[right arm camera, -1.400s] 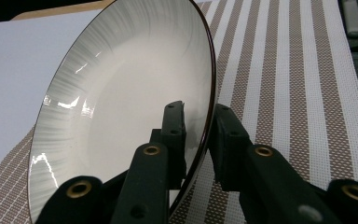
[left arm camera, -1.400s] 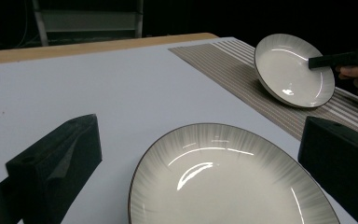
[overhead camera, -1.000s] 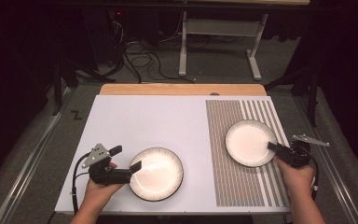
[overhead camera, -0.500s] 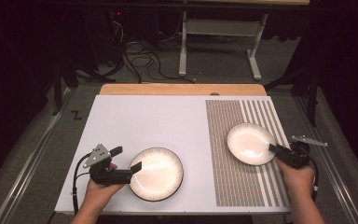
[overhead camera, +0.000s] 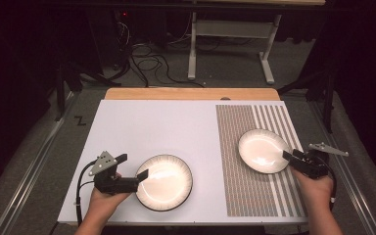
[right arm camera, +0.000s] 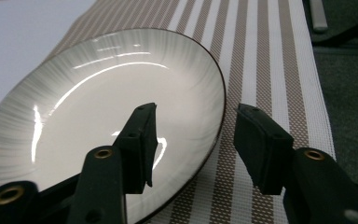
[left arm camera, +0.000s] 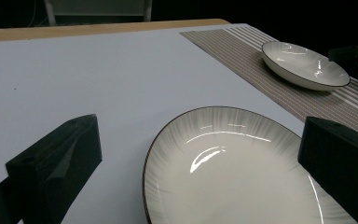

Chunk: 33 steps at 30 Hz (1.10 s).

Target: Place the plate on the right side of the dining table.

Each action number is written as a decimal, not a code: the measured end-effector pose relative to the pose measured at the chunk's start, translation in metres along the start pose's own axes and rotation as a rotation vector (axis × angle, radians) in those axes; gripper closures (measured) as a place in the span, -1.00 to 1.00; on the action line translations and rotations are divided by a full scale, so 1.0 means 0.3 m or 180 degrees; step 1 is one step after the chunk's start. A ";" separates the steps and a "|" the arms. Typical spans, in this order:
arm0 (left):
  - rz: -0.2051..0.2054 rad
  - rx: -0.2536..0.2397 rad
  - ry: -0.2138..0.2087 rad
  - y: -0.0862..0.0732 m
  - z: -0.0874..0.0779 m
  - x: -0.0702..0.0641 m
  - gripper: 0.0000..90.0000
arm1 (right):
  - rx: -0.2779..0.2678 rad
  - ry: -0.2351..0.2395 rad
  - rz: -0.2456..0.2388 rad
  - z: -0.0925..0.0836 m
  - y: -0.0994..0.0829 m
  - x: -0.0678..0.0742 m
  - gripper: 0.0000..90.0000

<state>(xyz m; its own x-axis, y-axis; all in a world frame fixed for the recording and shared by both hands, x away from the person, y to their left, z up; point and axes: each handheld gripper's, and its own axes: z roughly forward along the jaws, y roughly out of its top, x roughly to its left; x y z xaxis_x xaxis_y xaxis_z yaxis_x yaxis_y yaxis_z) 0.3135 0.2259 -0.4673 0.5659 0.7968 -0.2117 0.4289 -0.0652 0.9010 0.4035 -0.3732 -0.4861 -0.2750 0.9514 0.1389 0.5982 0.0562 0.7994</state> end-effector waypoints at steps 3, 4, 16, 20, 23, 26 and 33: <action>0.0018 -0.0021 0.0011 0.001 0.000 -0.005 -0.99 | -0.0079 0.0060 -0.0078 -0.019 0.011 0.028 -0.01; 0.0026 -0.0027 0.0018 0.002 -0.001 -0.007 -0.99 | -0.0114 0.0085 -0.0122 -0.025 0.016 0.040 -0.08; 0.0098 -0.0048 0.0039 0.004 -0.005 -0.014 -0.99 | -0.0475 0.0433 -0.0568 -0.072 0.069 0.288 -0.69; 0.0113 -0.0064 0.0025 0.005 -0.007 -0.017 -0.99 | -0.0524 0.0594 -0.0645 -0.076 0.080 0.387 -0.91; 0.0118 -0.0085 0.0019 0.006 -0.008 -0.026 -0.99 | -0.0568 0.0708 -0.0716 -0.082 0.082 0.465 -0.99; 0.0134 -0.0093 0.0007 0.005 -0.007 -0.038 -0.99 | -0.0612 0.0846 -0.0787 -0.088 0.075 0.536 -1.00; 0.0168 -0.0067 -0.0050 -0.010 0.006 -0.068 -0.99 | -0.0725 0.1104 -0.0927 -0.108 0.034 0.630 -1.00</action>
<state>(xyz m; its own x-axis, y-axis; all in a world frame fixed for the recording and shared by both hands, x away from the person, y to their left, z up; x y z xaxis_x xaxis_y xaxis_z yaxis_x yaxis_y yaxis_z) 0.3019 0.2088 -0.4665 0.5985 0.7830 -0.1694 0.3832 -0.0941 0.9189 0.3334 -0.2025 -0.4327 -0.6630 0.7472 0.0463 0.2907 0.2000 0.9357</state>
